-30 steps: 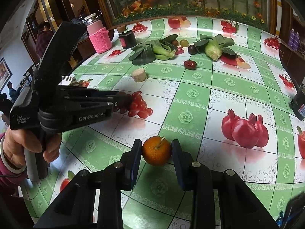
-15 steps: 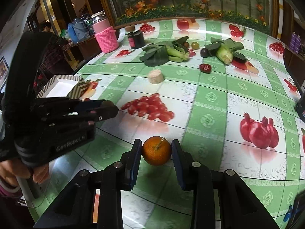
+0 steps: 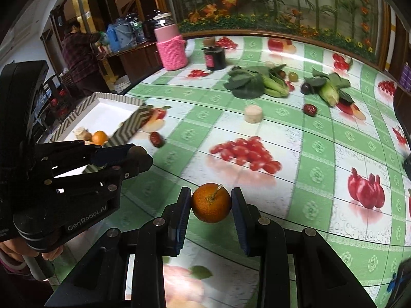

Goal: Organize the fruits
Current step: 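Carry the brown fruit and mandarin over the tray with both grippers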

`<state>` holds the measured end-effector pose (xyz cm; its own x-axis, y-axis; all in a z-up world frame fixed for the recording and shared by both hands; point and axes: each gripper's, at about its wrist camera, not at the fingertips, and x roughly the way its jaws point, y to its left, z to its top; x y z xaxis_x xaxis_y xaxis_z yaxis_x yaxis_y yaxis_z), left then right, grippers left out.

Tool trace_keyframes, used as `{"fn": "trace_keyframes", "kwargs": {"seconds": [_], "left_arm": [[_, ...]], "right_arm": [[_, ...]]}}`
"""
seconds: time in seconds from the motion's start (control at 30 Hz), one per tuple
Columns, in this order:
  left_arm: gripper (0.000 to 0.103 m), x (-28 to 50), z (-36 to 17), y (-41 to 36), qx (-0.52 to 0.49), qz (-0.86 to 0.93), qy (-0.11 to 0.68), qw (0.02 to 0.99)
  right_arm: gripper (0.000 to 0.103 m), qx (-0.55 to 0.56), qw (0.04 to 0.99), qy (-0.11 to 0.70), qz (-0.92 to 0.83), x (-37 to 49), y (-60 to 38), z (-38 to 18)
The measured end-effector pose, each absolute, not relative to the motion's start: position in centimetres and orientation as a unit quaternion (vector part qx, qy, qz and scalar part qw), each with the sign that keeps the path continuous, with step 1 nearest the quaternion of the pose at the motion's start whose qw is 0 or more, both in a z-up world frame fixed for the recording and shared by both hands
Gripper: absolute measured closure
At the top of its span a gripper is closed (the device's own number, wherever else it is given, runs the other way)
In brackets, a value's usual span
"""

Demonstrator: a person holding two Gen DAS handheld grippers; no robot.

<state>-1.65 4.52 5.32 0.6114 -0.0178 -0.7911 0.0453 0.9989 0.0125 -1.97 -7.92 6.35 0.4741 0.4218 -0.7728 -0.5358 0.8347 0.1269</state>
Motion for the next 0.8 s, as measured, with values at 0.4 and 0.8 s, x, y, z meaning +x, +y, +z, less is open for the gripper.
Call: {"fn": "trace_keyframes", "kwargs": {"seconds": [0.4,0.8], "left_arm": [[0.084,-4.7,6.8,10.6,-0.004,0.034,0.421,0.907],[0.084,-7.8,6.7,17.0,-0.024,0.085,0.421,0.903]], "right_arm": [[0.070,-0.099,0.847,0.411,0.323,-3.6,-2.1,8.1],[0.070,-0.142,0.825,0.396,0.377,-5.0,4.8,8.8]]}}
